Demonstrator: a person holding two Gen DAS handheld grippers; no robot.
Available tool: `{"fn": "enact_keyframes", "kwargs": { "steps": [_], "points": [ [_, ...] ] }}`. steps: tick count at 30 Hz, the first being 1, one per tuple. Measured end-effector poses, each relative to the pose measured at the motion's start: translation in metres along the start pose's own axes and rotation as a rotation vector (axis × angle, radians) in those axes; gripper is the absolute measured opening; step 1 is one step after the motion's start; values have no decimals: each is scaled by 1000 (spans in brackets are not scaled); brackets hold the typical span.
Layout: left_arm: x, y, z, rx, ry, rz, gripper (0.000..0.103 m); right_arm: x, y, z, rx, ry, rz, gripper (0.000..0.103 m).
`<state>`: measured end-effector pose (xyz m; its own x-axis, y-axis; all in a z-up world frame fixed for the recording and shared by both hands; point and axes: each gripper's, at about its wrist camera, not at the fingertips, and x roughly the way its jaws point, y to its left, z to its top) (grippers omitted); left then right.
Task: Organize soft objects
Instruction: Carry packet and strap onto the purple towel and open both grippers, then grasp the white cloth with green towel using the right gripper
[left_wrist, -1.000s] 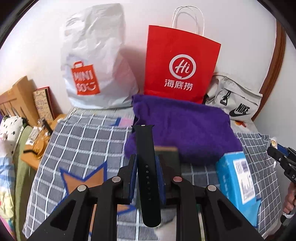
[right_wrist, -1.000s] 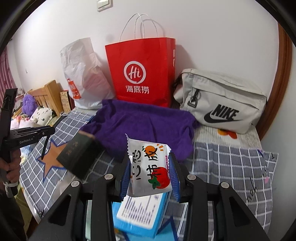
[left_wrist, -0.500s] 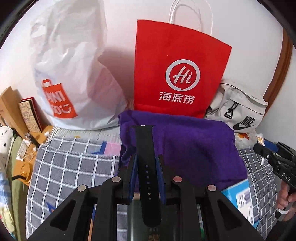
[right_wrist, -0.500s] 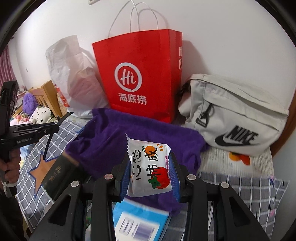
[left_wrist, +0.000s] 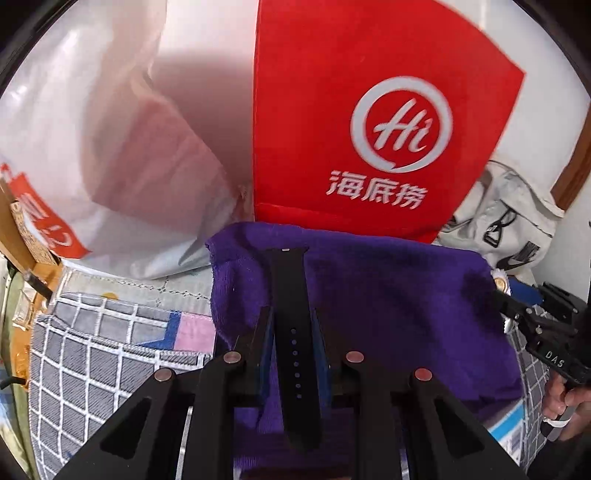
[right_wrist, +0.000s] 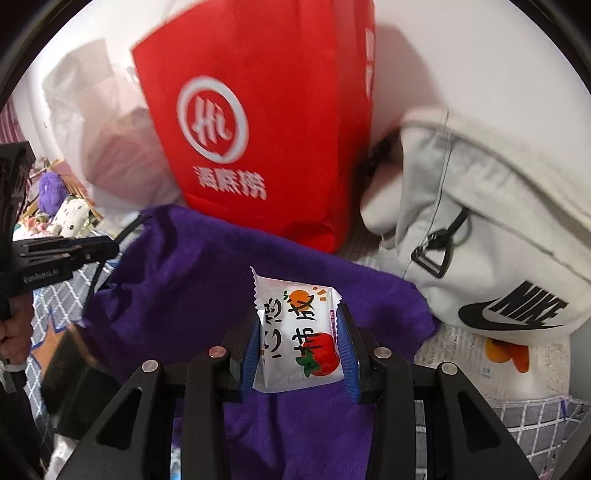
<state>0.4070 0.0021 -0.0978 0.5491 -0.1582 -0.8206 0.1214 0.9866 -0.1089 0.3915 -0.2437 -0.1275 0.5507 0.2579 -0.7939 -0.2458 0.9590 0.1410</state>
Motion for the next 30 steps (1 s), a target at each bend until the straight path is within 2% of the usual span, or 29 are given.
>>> {"fn": "enact_keyframes", "kwargs": {
  "steps": [6, 14, 17, 19, 21, 22, 24, 26, 28, 30],
  "points": [
    [31, 6, 2, -17, 45, -22, 20, 36, -15, -8, 20, 82, 4, 38],
    [48, 12, 2, -55, 86, -89, 20, 54, -26, -8, 49, 104, 18, 42],
    [50, 15, 2, -70, 100, -87, 20, 56, -23, -7, 30, 110, 18, 52],
    [51, 15, 2, -69, 109, -88, 21, 57, -17, -7, 9, 113, 23, 63],
    [51, 14, 3, -71, 111, -71, 21, 55, -13, -6, -12, 102, 6, 68],
    [49, 14, 4, -68, 106, -68, 21, 53, -11, -5, -20, 95, -10, 74],
    [41, 11, 5, -52, 96, -55, 29, 46, -7, -5, -24, 77, -30, 77],
    [31, 10, 3, -32, 76, -28, 47, 36, -6, -6, -17, 69, -46, 78],
    [20, 8, 2, -28, 54, -3, 56, 26, -3, -8, -5, 78, -79, 78],
    [8, 7, 0, -37, 46, 15, 57, 15, -2, -10, 0, 80, -100, 78]
  ]
}}
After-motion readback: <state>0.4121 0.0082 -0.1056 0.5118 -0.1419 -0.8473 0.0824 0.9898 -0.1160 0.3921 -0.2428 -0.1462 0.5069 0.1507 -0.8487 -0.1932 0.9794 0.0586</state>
